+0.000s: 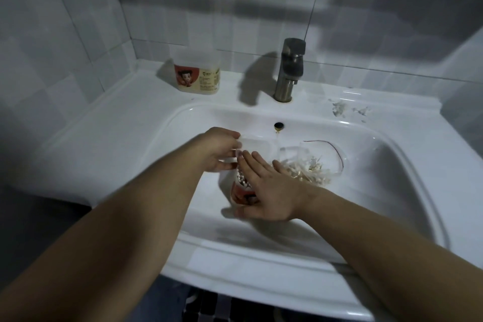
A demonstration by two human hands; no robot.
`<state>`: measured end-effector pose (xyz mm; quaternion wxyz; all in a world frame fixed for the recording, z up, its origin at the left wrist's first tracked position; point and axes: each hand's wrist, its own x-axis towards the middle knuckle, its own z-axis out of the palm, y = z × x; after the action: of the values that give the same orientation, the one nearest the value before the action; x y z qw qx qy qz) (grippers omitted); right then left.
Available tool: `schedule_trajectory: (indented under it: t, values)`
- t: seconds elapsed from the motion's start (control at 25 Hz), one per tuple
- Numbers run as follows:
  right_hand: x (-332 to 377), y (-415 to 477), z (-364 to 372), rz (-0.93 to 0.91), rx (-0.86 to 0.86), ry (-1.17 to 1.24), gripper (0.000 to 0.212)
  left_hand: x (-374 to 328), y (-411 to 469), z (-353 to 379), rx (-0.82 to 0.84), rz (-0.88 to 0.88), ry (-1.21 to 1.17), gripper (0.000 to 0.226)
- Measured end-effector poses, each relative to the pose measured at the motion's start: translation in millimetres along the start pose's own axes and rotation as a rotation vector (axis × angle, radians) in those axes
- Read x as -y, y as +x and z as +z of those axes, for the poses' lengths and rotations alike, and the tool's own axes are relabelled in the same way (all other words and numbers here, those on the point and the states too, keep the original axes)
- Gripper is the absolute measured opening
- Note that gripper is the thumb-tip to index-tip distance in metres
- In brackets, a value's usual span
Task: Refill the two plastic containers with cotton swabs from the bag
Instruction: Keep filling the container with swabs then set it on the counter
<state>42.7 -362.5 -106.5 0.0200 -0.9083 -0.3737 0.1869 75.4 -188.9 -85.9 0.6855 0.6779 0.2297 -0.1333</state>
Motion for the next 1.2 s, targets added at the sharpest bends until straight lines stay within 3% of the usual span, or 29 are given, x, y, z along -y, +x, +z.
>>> schedule_trajectory:
  t: [0.16, 0.4, 0.56, 0.64, 0.92, 1.04, 1.2]
  values:
    - [-2, -1, 0, 0.011, -0.005, 0.047, 0.13, -1, 0, 0, 0.018, 0.019, 0.0, 0.035]
    - [-4, -1, -5, -0.034, -0.059, 0.093, 0.107, 0, -2, 0, 0.012, 0.073, 0.086, 0.018]
    - [-23, -4, -24, 0.077, -0.6, 0.447, 0.053, 0, -3, -2, 0.004, 0.182, 0.207, 0.023]
    - [-36, -3, -28, 0.216, -0.739, 0.584, 0.039, -1, -7, -2, -0.006, 0.255, 0.248, 0.022]
    - [-43, -16, -46, 0.37, -0.82, 0.87, 0.029, -6, -16, -5, -0.046, 0.369, 0.418, 0.014]
    - [-43, -19, -46, 0.414, -0.702, 0.808, 0.027, -7, -21, -6, -0.03, 0.379, 0.483, 0.012]
    - [-41, -21, -46, 0.488, -0.504, 0.822, 0.043, -7, -25, -6, 0.036, 0.359, 0.539, 0.021]
